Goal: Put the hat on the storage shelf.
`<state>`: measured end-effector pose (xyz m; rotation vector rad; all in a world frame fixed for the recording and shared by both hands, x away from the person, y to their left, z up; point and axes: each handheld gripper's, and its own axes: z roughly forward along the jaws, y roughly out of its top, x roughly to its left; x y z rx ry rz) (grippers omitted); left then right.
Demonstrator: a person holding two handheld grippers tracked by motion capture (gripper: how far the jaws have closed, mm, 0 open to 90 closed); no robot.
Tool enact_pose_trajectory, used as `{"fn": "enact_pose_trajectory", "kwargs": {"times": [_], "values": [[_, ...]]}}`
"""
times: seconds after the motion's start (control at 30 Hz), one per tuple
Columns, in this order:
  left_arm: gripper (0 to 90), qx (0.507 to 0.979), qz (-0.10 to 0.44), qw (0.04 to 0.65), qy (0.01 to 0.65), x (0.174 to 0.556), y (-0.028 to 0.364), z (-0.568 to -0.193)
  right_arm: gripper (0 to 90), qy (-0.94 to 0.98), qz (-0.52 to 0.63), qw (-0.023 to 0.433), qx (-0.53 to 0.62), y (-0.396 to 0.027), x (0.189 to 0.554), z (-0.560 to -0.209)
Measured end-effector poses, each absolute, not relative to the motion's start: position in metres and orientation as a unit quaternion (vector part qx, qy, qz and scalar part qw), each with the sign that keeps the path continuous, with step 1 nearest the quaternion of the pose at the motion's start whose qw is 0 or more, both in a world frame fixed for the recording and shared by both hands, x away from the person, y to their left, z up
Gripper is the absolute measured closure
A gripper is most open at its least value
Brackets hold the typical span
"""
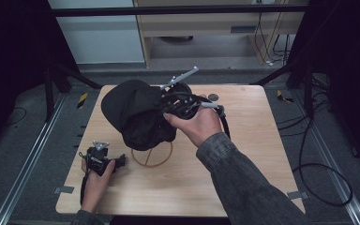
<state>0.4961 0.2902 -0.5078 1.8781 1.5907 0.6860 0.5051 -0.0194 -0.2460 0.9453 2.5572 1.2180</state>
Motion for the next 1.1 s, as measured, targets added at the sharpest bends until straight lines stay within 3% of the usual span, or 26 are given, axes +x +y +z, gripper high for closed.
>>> {"fn": "enact_pose_trajectory", "kwargs": {"times": [0.53,1.1], "values": [[0.0,0.704,0.256,0.288,0.596,0.496,0.29,-0.508,83.8,0.858,0.393,0.106,0.313,0.005,0.515,-0.271],[0.0,0.705,0.256,0.289,0.595,0.496,0.29,-0.508,78.6,0.848,0.403,0.112,0.326,0.005,0.526,-0.271]]}}
